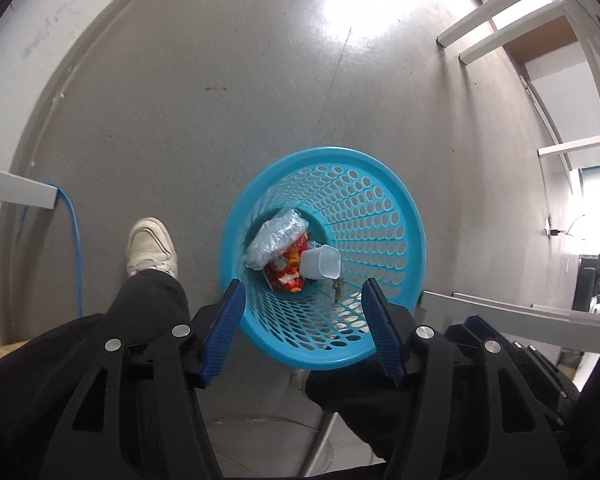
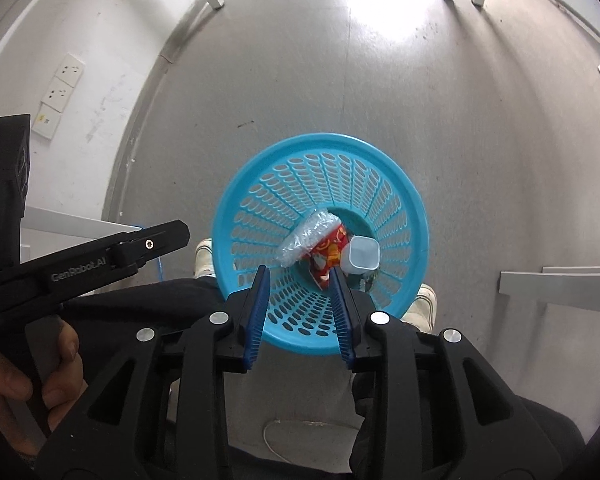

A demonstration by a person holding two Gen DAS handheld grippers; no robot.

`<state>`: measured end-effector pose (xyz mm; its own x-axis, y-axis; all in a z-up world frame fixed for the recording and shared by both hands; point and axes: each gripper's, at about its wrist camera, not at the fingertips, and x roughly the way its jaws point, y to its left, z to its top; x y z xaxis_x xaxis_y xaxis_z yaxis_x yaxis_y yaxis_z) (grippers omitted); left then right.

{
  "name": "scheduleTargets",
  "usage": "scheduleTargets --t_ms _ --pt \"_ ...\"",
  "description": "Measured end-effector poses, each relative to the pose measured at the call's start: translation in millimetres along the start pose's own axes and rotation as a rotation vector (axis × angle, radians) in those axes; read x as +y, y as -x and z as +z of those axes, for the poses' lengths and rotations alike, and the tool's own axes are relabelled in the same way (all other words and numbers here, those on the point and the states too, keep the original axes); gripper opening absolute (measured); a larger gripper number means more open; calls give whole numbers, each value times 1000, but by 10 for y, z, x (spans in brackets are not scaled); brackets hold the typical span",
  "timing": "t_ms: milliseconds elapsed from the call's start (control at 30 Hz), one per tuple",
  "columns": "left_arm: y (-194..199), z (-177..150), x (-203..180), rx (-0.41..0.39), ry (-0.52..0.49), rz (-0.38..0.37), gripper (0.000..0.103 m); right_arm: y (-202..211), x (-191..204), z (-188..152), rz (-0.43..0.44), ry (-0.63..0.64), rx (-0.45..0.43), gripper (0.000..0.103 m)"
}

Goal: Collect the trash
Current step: 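Open both tools to drop the wrap and cup into the wastebasket, then raise both tools back toward the remaining trash on the table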

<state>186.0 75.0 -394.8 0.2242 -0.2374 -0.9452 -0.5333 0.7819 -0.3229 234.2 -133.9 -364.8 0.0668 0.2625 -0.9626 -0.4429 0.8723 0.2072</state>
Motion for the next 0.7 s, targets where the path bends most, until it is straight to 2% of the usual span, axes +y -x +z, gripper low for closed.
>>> scheduleTargets --t_ms 133,267,467,633,700 --pt "211 -116 -2 -36 -25 0 61 262 41 -103 2 20 -49 36" --pt "447 -298 30 -80 -53 -11 61 438 118 -216 -11 57 -61 36" --pt "869 -607 19 -184 -120 -43 70 738 213 -443 -14 89 -98 40" --pt "1180 -832 -6 -259 -151 -42 70 1049 309 -690 -18 122 -145 43" --pt "1312 -935 -31 -291 -178 -36 72 1183 368 -791 -28 144 -167 48"
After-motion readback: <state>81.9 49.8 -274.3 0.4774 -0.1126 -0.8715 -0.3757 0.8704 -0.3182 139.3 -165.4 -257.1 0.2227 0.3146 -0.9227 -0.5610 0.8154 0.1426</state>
